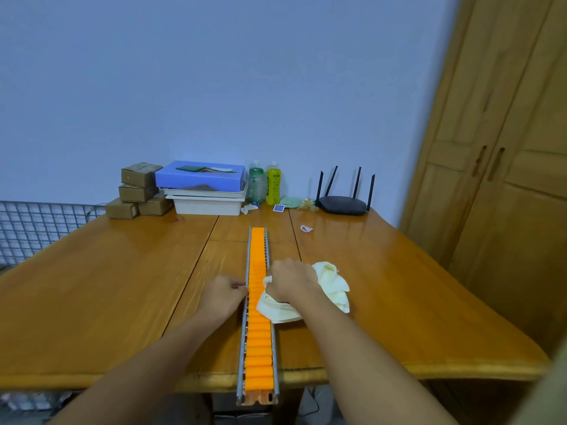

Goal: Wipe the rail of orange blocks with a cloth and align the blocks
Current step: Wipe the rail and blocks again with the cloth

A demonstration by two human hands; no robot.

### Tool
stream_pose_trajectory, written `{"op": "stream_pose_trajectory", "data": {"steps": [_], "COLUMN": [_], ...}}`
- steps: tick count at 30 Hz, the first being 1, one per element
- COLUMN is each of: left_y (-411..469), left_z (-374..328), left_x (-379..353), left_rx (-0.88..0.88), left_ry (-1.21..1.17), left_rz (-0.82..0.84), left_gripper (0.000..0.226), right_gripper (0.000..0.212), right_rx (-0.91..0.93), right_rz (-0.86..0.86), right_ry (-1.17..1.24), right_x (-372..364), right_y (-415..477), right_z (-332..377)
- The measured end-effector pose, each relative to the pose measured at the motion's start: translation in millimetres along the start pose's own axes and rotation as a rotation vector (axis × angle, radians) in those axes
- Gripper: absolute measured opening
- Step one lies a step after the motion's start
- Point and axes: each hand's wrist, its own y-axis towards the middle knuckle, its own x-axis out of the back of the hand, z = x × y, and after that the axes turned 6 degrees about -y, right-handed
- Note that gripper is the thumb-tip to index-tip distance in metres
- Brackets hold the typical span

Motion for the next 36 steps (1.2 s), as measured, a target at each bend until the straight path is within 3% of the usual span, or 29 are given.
{"op": "stream_pose_trajectory", "data": {"steps": [11,15,36], "left_y": [-40,-56,-146], "left_z": [-3,-1,-18], "left_x": [3,2,20], "left_rx": [0.025,0.012,-0.012], "left_ry": [-0.042,-0.010,0.038], "left_rz": [0.014,0.001,0.009], "left_gripper": [0.018,0.026,0.022], "right_gripper": [0.019,0.024,0.027], "right_rx": [-0.022,-0.013,0.002], "right_rz": [-0.009,-0.015,-0.020], "right_ry": [0.039,0.020,-0.067], "right_x": [4,7,28], "right_y": [-40,-59,-147], "right_z": [4,9,31]}}
